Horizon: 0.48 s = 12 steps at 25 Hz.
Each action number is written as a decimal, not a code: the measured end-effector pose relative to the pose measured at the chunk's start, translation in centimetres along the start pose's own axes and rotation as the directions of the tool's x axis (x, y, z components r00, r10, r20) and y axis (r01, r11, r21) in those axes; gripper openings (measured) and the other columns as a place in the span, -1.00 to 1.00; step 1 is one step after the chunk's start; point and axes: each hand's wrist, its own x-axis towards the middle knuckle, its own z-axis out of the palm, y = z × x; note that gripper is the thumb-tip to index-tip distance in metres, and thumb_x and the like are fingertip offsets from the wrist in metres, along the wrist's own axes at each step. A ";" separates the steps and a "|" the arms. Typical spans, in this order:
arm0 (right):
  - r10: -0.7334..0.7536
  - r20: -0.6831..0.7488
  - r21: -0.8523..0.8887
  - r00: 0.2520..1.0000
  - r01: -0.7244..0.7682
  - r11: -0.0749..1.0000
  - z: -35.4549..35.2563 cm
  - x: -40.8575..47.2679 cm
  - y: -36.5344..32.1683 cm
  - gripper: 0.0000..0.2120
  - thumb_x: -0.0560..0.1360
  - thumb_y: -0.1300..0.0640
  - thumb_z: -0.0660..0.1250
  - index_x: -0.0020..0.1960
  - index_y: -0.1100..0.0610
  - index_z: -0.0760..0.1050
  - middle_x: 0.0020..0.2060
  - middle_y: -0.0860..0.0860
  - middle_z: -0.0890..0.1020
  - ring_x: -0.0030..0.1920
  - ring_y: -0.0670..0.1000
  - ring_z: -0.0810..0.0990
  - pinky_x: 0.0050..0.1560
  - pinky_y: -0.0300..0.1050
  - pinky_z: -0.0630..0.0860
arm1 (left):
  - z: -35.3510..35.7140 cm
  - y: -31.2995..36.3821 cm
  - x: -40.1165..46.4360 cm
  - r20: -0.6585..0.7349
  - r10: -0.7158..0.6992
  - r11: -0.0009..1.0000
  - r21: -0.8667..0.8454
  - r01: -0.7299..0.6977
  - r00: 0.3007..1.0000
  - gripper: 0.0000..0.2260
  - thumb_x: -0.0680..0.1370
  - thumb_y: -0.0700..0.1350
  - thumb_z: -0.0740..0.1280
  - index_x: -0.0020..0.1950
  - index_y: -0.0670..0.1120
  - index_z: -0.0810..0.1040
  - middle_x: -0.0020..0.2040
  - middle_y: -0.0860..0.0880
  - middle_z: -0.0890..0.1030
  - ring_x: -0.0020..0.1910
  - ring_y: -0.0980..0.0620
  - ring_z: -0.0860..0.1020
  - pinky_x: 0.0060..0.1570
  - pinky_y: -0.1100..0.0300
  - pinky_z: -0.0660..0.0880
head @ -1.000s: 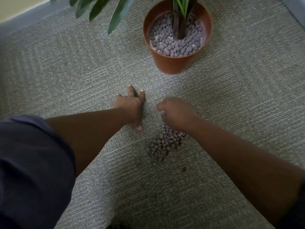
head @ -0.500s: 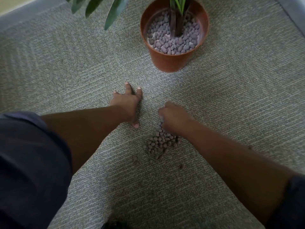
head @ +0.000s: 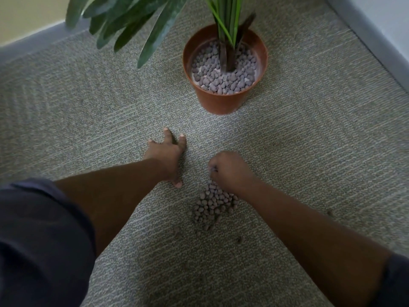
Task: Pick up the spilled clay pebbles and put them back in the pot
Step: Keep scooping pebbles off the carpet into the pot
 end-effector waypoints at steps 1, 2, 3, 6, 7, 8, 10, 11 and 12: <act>-0.017 -0.033 0.000 0.999 0.017 1.000 -0.6 0.1 -0.2 -0.83 0.52 0.24 0.28 -0.14 0.18 0.65 -0.15 0.14 0.67 -0.09 0.13 0.63 0.00 -0.02 0.56 | 0.0 0.0 0.0 -0.003 0.004 1.000 0.001 -0.004 1.000 0.36 0.11 0.24 0.66 0.61 0.12 -0.23 0.62 -0.23 -0.22 0.46 -0.57 0.13 0.27 -0.29 0.44; -0.031 -0.069 0.004 0.997 0.032 0.999 -1.2 0.3 -0.5 -0.82 0.52 0.24 0.27 -0.17 0.18 0.63 -0.19 0.14 0.66 -0.13 0.13 0.62 -0.03 0.00 0.56 | 0.0 -0.1 0.0 -0.002 0.007 1.000 -0.005 -0.007 1.000 0.35 0.11 0.24 0.66 0.61 0.12 -0.22 0.62 -0.23 -0.22 0.46 -0.57 0.13 0.28 -0.29 0.43; -0.044 -0.101 0.010 0.994 0.045 0.999 -1.9 0.4 -0.8 -0.82 0.52 0.24 0.27 -0.20 0.19 0.61 -0.21 0.13 0.65 -0.15 0.13 0.61 -0.04 0.01 0.56 | 0.0 -0.1 0.0 0.002 0.008 1.000 -0.017 -0.008 1.000 0.35 0.11 0.23 0.66 0.61 0.13 -0.22 0.62 -0.23 -0.22 0.46 -0.57 0.13 0.28 -0.29 0.43; -0.077 -0.199 0.032 0.977 0.085 0.996 -4.4 0.8 -1.7 -0.83 0.52 0.23 0.30 -0.23 0.19 0.60 -0.26 0.08 0.65 -0.20 0.08 0.60 -0.10 0.01 0.56 | 0.1 -0.1 -0.1 -0.002 0.012 1.000 -0.018 -0.012 1.000 0.34 0.11 0.23 0.66 0.61 0.14 -0.20 0.62 -0.22 -0.22 0.47 -0.57 0.12 0.29 -0.29 0.42; -0.092 -0.255 0.052 0.963 0.109 0.993 -5.4 1.0 -2.0 -0.83 0.51 0.22 0.31 -0.22 0.20 0.62 -0.27 0.07 0.65 -0.22 0.07 0.60 -0.12 0.02 0.56 | 0.1 -0.1 0.0 -0.006 0.015 1.000 -0.015 -0.015 1.000 0.34 0.11 0.23 0.66 0.61 0.14 -0.20 0.62 -0.22 -0.22 0.46 -0.58 0.12 0.28 -0.29 0.42; -0.113 -0.321 0.072 0.940 0.143 0.987 -6.6 1.3 -2.4 -0.83 0.51 0.22 0.33 -0.21 0.20 0.64 -0.27 0.06 0.65 -0.23 0.06 0.60 -0.14 0.03 0.56 | 0.1 -0.1 0.0 -0.008 0.019 1.000 -0.017 -0.019 1.000 0.34 0.11 0.23 0.66 0.61 0.15 -0.20 0.62 -0.22 -0.22 0.46 -0.58 0.12 0.27 -0.29 0.43; -0.159 -0.478 0.087 0.864 0.227 0.970 -9.2 2.1 -3.0 -0.85 0.50 0.21 0.35 -0.20 0.20 0.66 -0.27 0.04 0.67 -0.23 0.02 0.60 -0.11 0.02 0.53 | 0.1 -0.1 0.0 -0.008 0.025 0.999 -0.021 -0.025 1.000 0.35 0.11 0.23 0.67 0.62 0.13 -0.20 0.62 -0.22 -0.22 0.46 -0.58 0.12 0.28 -0.29 0.43; -0.172 -0.558 0.083 0.812 0.261 0.962 -10.5 2.7 -3.1 -0.86 0.49 0.22 0.37 -0.20 0.20 0.66 -0.25 0.04 0.68 -0.21 0.01 0.61 -0.06 0.00 0.50 | 0.1 -0.1 -0.1 -0.010 0.022 1.000 -0.018 -0.023 1.000 0.35 0.11 0.22 0.67 0.62 0.13 -0.20 0.62 -0.22 -0.22 0.46 -0.58 0.12 0.29 -0.28 0.43; -0.170 -0.621 0.077 0.765 0.276 0.958 -11.6 3.5 -3.1 -0.88 0.48 0.22 0.38 -0.19 0.20 0.67 -0.23 0.05 0.69 -0.17 0.01 0.61 -0.03 -0.04 0.47 | 0.0 -0.1 -0.1 -0.008 0.018 1.000 -0.018 -0.018 1.000 0.35 0.11 0.22 0.67 0.62 0.12 -0.20 0.62 -0.22 -0.22 0.46 -0.58 0.13 0.28 -0.28 0.43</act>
